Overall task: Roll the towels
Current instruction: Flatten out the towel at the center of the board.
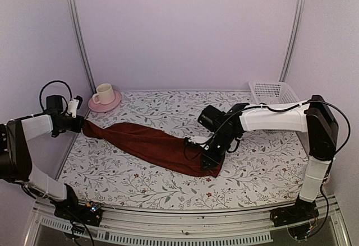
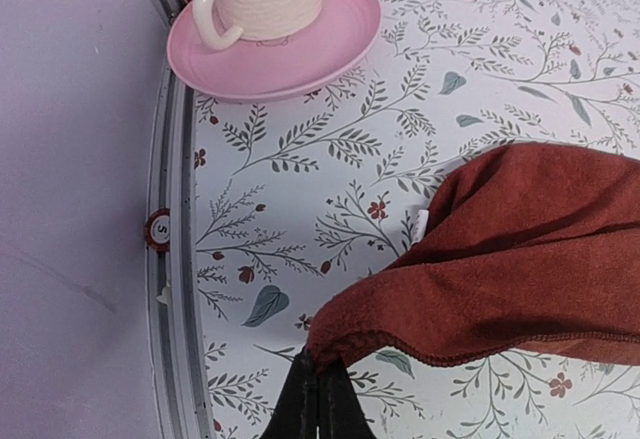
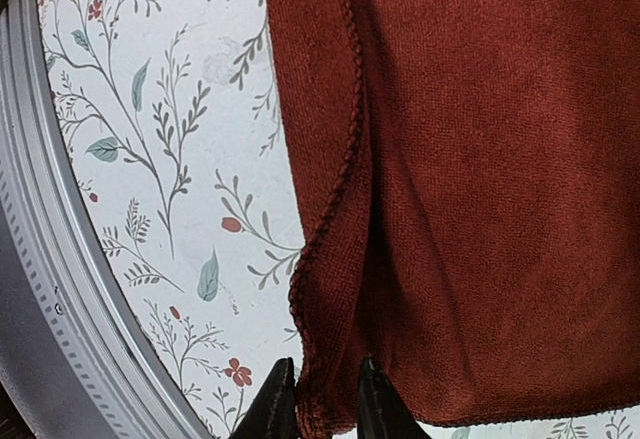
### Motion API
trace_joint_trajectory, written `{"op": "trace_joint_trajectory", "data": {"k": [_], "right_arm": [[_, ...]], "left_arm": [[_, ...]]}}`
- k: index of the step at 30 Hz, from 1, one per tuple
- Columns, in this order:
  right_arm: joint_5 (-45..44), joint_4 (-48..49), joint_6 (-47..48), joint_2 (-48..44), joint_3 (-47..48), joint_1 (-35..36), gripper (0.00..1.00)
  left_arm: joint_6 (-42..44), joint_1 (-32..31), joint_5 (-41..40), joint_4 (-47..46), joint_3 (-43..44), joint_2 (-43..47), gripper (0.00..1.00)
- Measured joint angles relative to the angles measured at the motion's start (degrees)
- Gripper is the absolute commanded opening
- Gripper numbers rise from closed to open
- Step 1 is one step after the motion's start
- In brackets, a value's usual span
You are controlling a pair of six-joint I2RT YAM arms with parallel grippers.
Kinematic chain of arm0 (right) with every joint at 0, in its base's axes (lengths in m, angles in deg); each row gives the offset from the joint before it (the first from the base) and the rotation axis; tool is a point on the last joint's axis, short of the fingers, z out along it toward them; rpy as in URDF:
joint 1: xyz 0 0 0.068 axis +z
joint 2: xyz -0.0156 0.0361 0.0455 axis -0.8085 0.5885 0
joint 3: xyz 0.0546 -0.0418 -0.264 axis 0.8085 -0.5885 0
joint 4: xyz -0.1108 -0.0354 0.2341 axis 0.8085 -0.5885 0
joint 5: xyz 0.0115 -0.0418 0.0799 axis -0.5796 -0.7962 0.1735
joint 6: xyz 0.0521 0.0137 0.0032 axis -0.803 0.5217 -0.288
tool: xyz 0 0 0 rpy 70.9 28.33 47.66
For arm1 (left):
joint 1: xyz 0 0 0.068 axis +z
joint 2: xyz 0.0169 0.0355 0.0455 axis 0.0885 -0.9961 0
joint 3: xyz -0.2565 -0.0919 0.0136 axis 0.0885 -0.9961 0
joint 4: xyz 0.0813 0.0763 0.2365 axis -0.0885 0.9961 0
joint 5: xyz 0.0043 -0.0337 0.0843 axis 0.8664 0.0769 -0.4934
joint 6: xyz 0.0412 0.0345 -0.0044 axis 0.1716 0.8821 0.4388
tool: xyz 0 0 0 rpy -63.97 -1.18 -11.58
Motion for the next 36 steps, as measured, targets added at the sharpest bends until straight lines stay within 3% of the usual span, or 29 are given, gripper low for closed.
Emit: {"op": "trace_joint_trajectory", "data": {"k": [31,36], "right_arm": [[-3.5,-1.88,-2.12,-3.65,-1.79,-0.02,0.22],[-3.5,-1.64,-2.1,-3.63,-1.84,-0.02,0.05]], "left_arm": [[-0.07,-0.48,-0.52,-0.52,-0.76,-0.13,0.0],[-0.07,-0.5,-0.55,-0.66,-0.76,-0.39,0.0]]}}
